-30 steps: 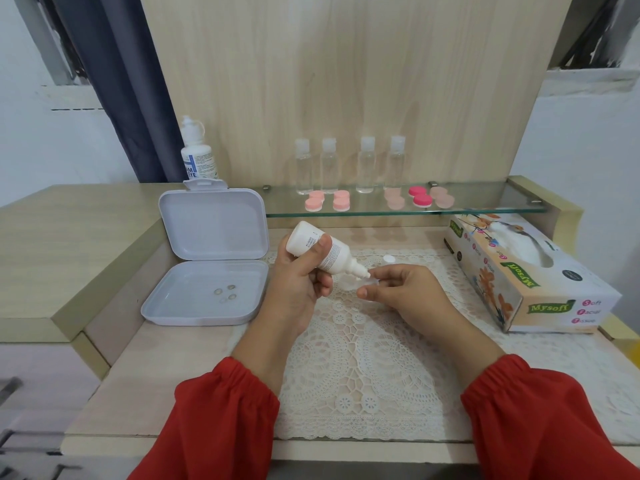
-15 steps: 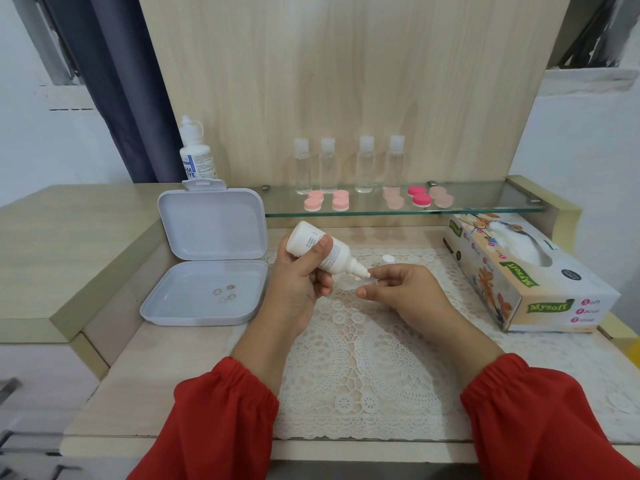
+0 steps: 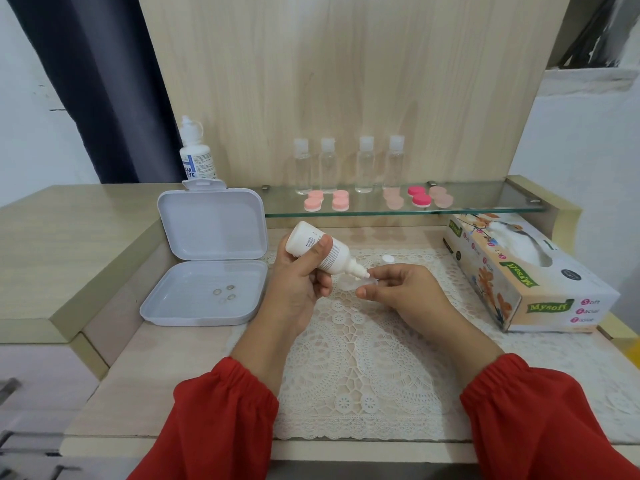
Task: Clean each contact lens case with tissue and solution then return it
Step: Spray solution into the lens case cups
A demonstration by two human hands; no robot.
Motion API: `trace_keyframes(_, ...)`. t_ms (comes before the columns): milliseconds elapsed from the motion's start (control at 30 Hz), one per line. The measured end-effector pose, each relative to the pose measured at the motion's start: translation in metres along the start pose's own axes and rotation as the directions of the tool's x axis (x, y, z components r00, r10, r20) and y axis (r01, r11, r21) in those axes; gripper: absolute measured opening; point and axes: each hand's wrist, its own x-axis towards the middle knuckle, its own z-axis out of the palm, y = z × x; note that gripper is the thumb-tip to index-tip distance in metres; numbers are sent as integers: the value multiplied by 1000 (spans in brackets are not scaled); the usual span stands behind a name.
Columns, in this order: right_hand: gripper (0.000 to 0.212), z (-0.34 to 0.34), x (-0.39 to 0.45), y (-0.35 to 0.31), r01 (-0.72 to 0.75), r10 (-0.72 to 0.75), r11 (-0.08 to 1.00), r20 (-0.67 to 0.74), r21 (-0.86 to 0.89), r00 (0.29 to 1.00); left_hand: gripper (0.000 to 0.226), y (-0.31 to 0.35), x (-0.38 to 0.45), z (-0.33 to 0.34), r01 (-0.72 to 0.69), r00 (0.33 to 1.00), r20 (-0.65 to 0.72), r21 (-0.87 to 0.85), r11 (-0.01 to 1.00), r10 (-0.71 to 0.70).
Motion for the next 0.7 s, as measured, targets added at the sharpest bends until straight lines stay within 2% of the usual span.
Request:
trace_keyframes(433, 24, -1, 2, 2, 0, 0, 1000, 4, -6, 1000, 57, 1, -1, 2, 10, 999, -32, -24, 1000, -11)
trace_keyframes(633, 27, -3, 4, 7, 1, -2, 999, -13, -49, 1000, 36, 2, 2, -1, 57, 990, -124, -120, 991, -72)
trace_keyframes(700, 26, -6, 3, 7, 15, -15, 996, -2, -88, 1000, 37, 2, 3, -3, 67, 983, -159, -163, 984, -93)
